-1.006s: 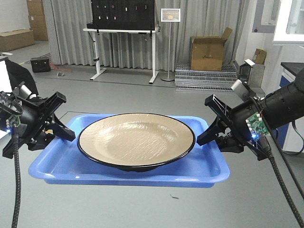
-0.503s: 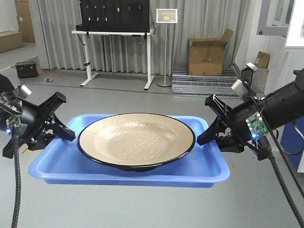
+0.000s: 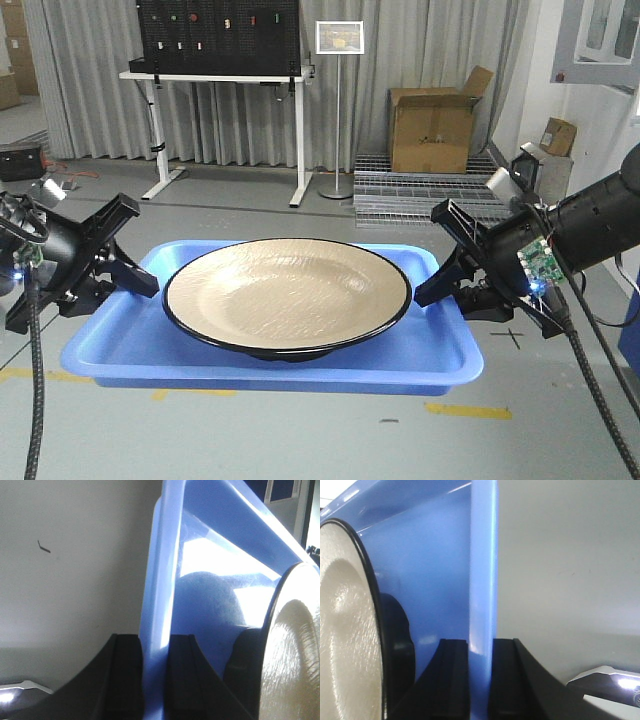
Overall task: Place disk in tray to left cabinet
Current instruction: 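Hold the tray level with both grippers while driving to the cabinet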
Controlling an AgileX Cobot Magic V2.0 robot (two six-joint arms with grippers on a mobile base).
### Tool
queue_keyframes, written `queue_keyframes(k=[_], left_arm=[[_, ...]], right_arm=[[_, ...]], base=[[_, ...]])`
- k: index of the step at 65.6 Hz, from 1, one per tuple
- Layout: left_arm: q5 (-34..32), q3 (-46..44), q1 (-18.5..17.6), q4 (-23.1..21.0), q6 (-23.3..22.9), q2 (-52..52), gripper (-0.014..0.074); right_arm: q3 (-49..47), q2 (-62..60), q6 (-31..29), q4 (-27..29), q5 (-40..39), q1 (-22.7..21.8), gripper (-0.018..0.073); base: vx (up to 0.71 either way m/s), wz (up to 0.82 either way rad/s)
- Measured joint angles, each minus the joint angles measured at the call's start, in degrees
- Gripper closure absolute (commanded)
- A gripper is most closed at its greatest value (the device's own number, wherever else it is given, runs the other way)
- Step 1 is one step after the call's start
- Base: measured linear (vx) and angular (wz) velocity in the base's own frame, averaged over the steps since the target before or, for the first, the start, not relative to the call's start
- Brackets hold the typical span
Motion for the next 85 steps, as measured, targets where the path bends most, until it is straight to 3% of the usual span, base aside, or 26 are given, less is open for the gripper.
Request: queue_keyframes(k=[85], left_arm=[[0.0,0.0,0.0,0.0,0.0,0.0,0.0597]], right_arm=[[0.0,0.0,0.0,0.0,0.4,0.0,0.0564]], base=[[0.67,-0.07]])
